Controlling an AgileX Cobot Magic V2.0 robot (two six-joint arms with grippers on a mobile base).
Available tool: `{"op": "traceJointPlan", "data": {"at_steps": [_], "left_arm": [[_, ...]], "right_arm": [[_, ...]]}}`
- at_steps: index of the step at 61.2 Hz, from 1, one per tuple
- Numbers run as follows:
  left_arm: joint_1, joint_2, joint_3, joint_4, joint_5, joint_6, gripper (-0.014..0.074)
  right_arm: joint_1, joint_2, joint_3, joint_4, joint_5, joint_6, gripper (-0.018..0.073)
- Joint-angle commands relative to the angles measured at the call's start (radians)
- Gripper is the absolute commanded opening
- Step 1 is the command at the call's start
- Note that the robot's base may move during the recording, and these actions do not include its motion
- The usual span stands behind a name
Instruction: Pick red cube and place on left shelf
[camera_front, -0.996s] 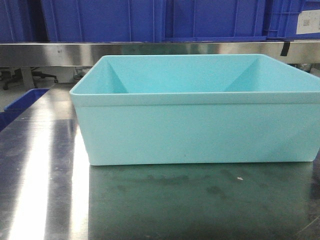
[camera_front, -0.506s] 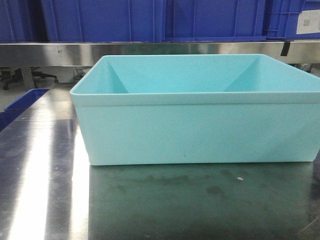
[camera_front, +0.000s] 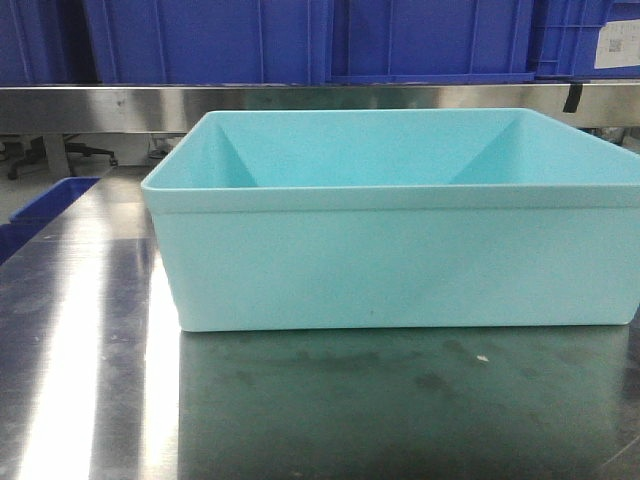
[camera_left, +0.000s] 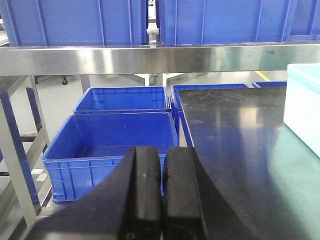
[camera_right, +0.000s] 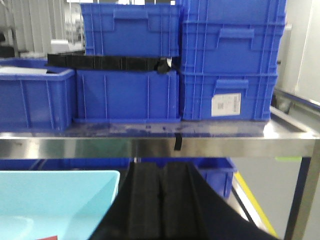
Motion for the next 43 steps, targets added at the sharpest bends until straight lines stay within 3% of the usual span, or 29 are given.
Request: {"op": "traceJointPlan", "data": {"at_steps": [1, 21, 32, 43], "left_arm": [[-0.006, -0.015, 0.023, -0.006, -0.088, -0.001, 0.0102], [-0.006, -0.015, 0.023, -0.006, -0.088, -0.001, 0.0102], [-0.006, -0.015, 0.023, -0.006, -0.088, -0.001, 0.0102], [-0.006, -0.015, 0.023, -0.006, -0.088, -0.001, 0.0102]], "right_arm": [[0.029, 0.119, -0.151, 0.004, 0.047, -0.008, 0.0039], [0.315, 0.488, -0.486, 0.011, 0.362, -0.008, 0.0041], [0.464, 0.696, -0.634, 0.011, 0.442, -0.008, 0.0043], [0.542, 0.898, -0.723, 0.011, 0.474, -0.008, 0.0207]]}}
